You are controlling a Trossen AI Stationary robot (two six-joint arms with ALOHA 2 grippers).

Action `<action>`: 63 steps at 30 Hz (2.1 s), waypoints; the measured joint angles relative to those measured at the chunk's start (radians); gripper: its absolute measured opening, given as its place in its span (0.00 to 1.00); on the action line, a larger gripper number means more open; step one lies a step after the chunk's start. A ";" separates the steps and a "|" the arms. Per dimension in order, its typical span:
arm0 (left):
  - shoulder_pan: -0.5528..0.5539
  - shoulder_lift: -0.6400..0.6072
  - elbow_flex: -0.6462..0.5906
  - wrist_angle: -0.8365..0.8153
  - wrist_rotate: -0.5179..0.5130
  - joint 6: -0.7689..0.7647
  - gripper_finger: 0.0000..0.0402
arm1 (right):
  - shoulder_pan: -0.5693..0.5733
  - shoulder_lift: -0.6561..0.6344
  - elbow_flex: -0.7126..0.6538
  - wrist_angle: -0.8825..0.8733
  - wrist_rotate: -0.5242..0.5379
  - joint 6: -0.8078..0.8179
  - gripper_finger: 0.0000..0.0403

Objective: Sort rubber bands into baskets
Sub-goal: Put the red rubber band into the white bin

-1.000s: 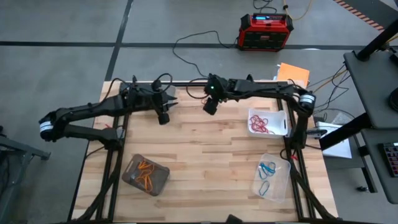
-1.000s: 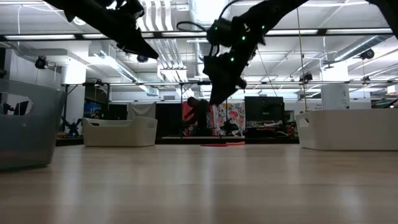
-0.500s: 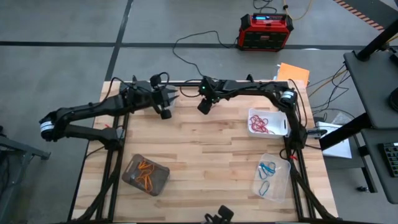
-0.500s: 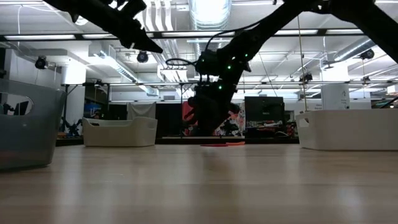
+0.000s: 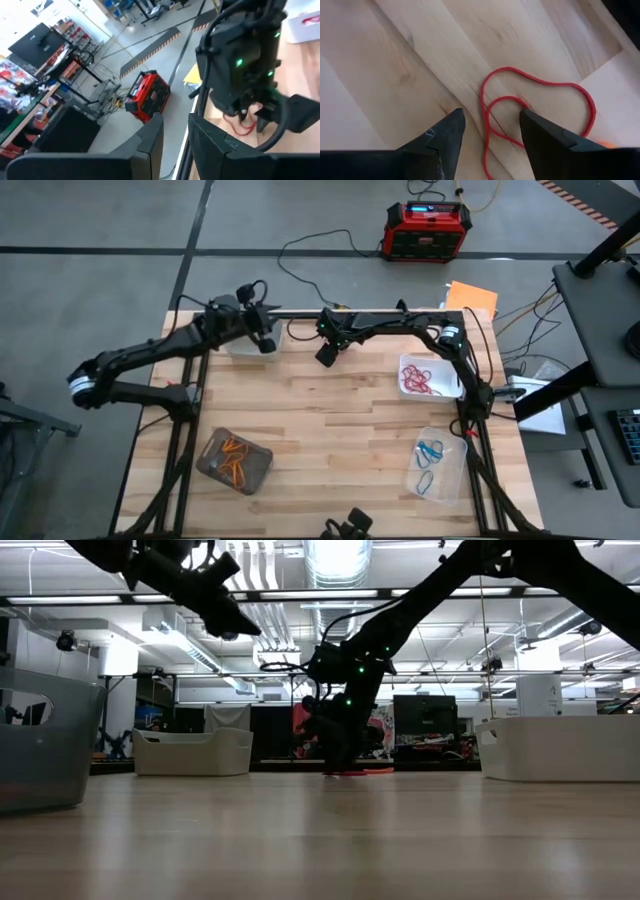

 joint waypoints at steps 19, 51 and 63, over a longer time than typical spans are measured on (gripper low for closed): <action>0.037 0.098 0.000 0.068 0.024 -0.009 0.19 | -0.002 0.014 0.000 0.004 0.008 0.001 0.03; 0.036 0.094 0.000 0.061 0.024 -0.032 0.19 | 0.063 -0.616 -0.003 -0.893 0.023 0.242 0.02; 0.034 0.094 0.000 0.040 0.025 -0.035 0.19 | 0.094 -0.649 -0.174 -1.047 -0.076 0.386 0.02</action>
